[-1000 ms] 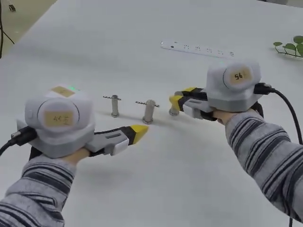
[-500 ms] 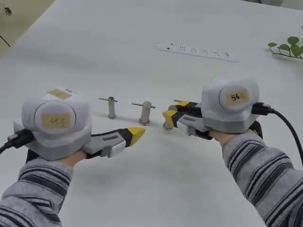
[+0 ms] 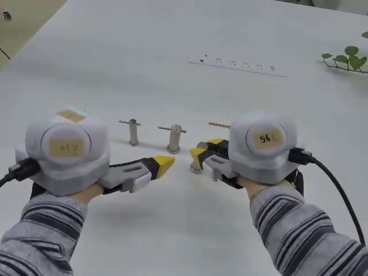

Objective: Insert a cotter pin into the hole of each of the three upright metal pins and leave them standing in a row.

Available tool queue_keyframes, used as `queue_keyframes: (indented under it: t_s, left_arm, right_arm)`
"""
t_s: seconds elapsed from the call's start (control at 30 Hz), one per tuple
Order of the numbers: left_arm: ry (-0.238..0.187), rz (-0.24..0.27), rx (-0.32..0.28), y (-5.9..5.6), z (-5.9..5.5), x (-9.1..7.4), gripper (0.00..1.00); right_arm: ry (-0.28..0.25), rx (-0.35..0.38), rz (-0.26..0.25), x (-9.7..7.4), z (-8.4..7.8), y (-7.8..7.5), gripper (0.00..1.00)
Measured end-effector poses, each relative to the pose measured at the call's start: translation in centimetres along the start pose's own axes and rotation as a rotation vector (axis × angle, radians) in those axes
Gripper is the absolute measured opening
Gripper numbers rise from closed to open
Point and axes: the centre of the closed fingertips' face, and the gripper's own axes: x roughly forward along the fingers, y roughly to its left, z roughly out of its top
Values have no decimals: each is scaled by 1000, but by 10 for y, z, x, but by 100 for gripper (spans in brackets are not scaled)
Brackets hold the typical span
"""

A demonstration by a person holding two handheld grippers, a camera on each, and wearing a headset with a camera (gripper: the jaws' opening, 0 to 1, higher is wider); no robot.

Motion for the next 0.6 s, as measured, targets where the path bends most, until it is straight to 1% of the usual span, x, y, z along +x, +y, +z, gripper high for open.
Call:
queue_keyframes:
  t_s: [0.1, 0.23, 0.43, 0.5, 0.6]
  left_arm:
    - [3, -3, -3, -1, -1, 0, 88]
    - [4, -7, -7, -1, -1, 1, 88]
    - [5, -11, -9, -2, -1, 1, 88]
    - [8, -13, -8, -3, -2, 1, 88]
    - [14, -17, -6, -4, -3, 1, 88]
  right_arm:
    - [3, 9, -6, 0, -3, 2, 8]
    - [-5, 6, -11, 0, -3, 4, 8]
    - [-8, 6, -32, -3, -5, 8, 8]
    - [-8, 15, -39, -3, -5, 9, 9]
    - [-6, 0, -45, -3, -5, 10, 9]
